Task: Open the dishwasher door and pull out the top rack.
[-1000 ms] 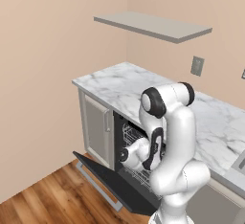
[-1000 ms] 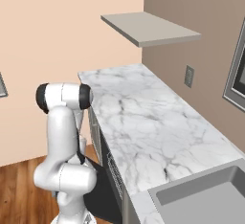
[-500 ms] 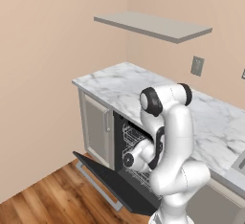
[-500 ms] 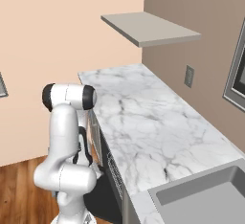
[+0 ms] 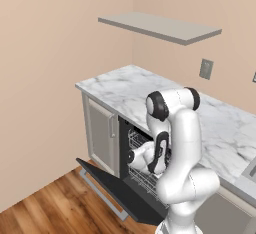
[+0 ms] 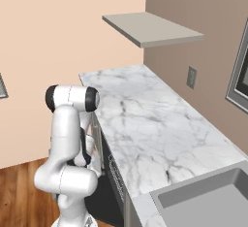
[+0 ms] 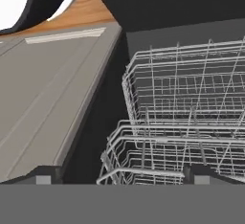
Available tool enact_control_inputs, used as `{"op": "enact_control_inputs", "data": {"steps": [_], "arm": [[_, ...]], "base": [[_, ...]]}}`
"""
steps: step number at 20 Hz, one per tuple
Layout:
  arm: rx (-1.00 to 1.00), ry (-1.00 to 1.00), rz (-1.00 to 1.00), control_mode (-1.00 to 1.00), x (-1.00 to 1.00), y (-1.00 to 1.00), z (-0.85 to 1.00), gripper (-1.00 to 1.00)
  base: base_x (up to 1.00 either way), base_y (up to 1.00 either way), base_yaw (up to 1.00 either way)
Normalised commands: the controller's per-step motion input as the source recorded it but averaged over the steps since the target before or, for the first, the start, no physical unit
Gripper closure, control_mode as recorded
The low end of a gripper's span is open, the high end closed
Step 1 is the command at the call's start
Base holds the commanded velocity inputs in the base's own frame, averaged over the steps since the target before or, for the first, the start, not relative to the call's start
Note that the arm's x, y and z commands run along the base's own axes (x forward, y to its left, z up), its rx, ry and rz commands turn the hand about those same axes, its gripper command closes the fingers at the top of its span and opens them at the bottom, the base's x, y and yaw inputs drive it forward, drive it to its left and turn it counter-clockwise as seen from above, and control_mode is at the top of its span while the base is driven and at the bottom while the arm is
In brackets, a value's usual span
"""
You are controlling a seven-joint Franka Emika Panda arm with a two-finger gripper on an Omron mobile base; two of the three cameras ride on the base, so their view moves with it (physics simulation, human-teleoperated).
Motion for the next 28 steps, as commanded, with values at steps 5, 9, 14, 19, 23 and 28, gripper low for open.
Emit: {"op": "enact_control_inputs", "data": {"steps": [5, 9, 14, 19, 23, 28], "arm": [[0.00, -0.15, -0.18, -1.00, 0.00, -0.01, -0.09, -1.00], [-0.05, -0.12, -0.14, -1.00, 0.01, 0.00, -0.31, -1.00], [-0.08, -0.16, -0.11, -1.00, -0.02, -0.05, -0.35, -1.00], [-0.03, -0.22, -0.08, -1.00, 0.00, -0.16, -0.04, -1.00], [0.00, -0.23, -0.07, -1.00, 0.00, -0.13, 0.00, -1.00], [0.00, -0.19, -0.07, -1.00, 0.00, -0.23, 0.00, -1.00]], "base": [[0.00, 0.00, 0.00], [0.00, 0.00, 0.00], [0.00, 0.00, 0.00], [0.00, 0.00, 0.00], [0.00, 0.00, 0.00], [0.00, 0.00, 0.00]]}}
